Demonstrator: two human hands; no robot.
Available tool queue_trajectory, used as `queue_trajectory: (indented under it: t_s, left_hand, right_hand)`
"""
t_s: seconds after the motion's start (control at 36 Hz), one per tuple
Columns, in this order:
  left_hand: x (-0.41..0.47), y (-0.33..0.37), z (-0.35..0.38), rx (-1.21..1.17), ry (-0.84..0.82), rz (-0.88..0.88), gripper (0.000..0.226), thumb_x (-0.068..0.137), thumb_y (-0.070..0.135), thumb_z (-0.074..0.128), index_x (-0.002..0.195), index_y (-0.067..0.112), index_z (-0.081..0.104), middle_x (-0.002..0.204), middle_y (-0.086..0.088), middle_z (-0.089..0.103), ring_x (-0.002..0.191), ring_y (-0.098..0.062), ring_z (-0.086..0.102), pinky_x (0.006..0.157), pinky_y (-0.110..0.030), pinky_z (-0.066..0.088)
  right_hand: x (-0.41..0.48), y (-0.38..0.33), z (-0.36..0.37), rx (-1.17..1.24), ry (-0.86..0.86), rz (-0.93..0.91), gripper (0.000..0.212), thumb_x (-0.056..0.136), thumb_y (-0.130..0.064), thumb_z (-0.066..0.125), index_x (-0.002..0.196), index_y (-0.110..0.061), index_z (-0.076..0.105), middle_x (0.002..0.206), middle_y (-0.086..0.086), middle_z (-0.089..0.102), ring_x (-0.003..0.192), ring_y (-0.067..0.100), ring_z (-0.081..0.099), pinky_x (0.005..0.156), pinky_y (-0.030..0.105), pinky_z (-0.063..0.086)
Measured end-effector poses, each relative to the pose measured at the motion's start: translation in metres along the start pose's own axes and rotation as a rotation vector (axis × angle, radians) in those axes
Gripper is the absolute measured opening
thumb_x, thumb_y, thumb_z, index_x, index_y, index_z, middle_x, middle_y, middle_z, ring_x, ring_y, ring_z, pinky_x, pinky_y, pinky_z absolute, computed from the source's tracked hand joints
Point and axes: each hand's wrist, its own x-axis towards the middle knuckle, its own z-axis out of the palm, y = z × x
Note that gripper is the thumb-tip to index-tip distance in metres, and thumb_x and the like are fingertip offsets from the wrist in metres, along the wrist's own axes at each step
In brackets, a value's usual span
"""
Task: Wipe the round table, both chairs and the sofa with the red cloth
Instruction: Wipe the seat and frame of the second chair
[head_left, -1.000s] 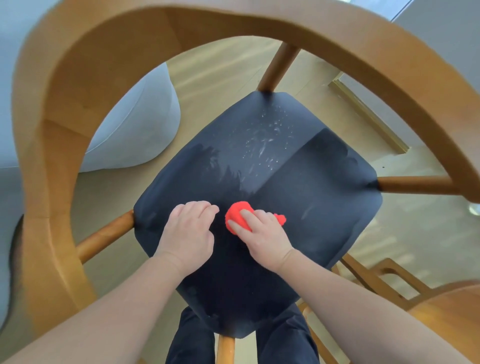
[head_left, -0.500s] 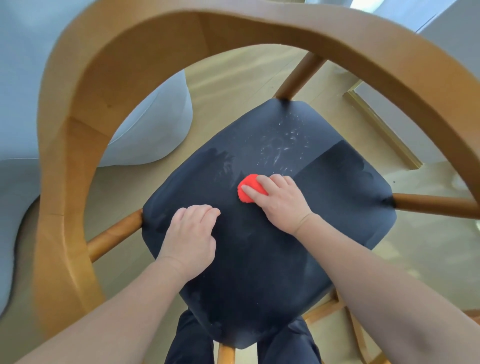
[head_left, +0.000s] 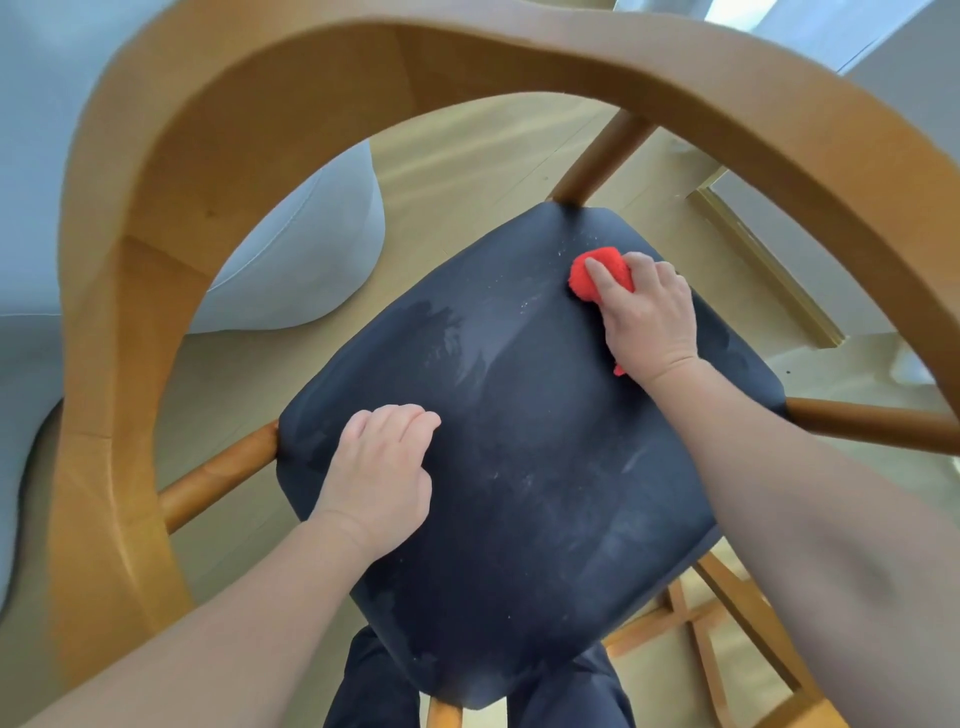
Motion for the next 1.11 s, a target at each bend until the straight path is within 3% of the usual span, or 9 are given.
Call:
queue_trajectory:
  t_s: [0.17,0.31,0.42,0.56,0.64,0.78,0.92,1.03,1.11]
  left_hand:
    - [-0.001,0.0,-0.001,-0.003,-0.024,-0.019,0.047,0.063,0.003,0.066,0.108,0.012,0.063,0.105,-0.002,0.063,0.097,-0.025,0.059,0.091,-0.043,0.046]
    - [-0.001,-0.001,0.0,0.009,-0.033,-0.038,0.047,0.063,0.002,0.066,0.109,0.012,0.063,0.106,-0.002,0.063,0.098,-0.026,0.06,0.091,-0.045,0.047]
    - [-0.001,-0.001,0.0,0.006,-0.016,-0.02,0.047,0.062,0.002,0.067,0.108,0.011,0.063,0.105,-0.002,0.063,0.097,-0.026,0.06,0.09,-0.045,0.048]
    - [0.0,-0.006,-0.001,0.0,-0.002,-0.024,0.044,0.064,0.006,0.056,0.107,0.011,0.063,0.104,-0.002,0.062,0.096,-0.026,0.06,0.09,-0.045,0.048]
    - [-0.001,-0.007,-0.001,-0.014,-0.005,-0.034,0.045,0.063,0.002,0.063,0.107,0.011,0.063,0.104,-0.002,0.063,0.096,-0.027,0.061,0.089,-0.046,0.049]
    - [-0.008,-0.008,-0.001,-0.032,0.029,-0.025,0.043,0.065,0.009,0.052,0.106,0.013,0.063,0.102,0.001,0.062,0.095,-0.023,0.06,0.092,-0.038,0.043]
    - [-0.008,-0.011,-0.003,-0.025,0.024,-0.034,0.045,0.064,0.01,0.049,0.106,0.014,0.063,0.102,0.002,0.062,0.094,-0.023,0.059,0.09,-0.032,0.034]
    - [-0.005,-0.014,-0.005,-0.014,0.02,-0.05,0.046,0.064,0.01,0.049,0.107,0.013,0.063,0.102,0.0,0.062,0.094,-0.024,0.059,0.09,-0.033,0.032]
    - [-0.004,-0.016,-0.008,-0.014,0.032,-0.05,0.045,0.063,0.01,0.049,0.106,0.012,0.064,0.102,0.0,0.062,0.093,-0.025,0.06,0.089,-0.033,0.032]
  right_hand:
    - [0.003,0.015,0.002,0.011,0.075,0.132,0.035,0.088,-0.016,0.061,0.122,-0.017,0.056,0.103,0.021,0.058,0.072,0.039,0.052,0.061,0.041,0.043]
    - [0.006,0.025,0.003,0.036,0.094,0.15,0.033,0.089,-0.019,0.059,0.121,-0.015,0.058,0.096,0.023,0.059,0.066,0.039,0.052,0.057,0.04,0.042]
    - [0.009,0.029,0.006,0.037,0.099,0.268,0.035,0.088,-0.018,0.061,0.122,-0.012,0.061,0.093,0.025,0.059,0.067,0.042,0.053,0.057,0.04,0.043]
    - [0.022,0.024,0.003,0.025,-0.044,0.567,0.042,0.097,-0.029,0.046,0.137,-0.018,0.051,0.119,0.024,0.054,0.097,0.044,0.051,0.077,0.047,0.043]
    - [0.033,0.021,-0.002,0.047,-0.069,0.723,0.043,0.099,-0.03,0.042,0.141,-0.022,0.045,0.13,0.019,0.049,0.11,0.041,0.047,0.089,0.045,0.041]
    - [0.039,-0.018,0.001,0.165,-0.001,0.401,0.038,0.09,-0.021,0.05,0.126,-0.013,0.061,0.117,0.022,0.059,0.091,0.044,0.054,0.074,0.045,0.048]
    - [0.033,-0.063,0.004,0.249,-0.017,0.313,0.038,0.087,-0.016,0.055,0.123,-0.009,0.064,0.117,0.026,0.06,0.082,0.044,0.056,0.069,0.045,0.05]
    - [0.018,-0.085,0.007,0.306,-0.011,0.098,0.039,0.08,-0.006,0.063,0.119,-0.008,0.066,0.114,0.028,0.061,0.076,0.043,0.056,0.068,0.046,0.053]
    - [0.003,-0.111,0.007,0.367,-0.021,-0.074,0.035,0.082,-0.008,0.057,0.116,-0.008,0.069,0.112,0.027,0.062,0.074,0.041,0.057,0.069,0.046,0.052]
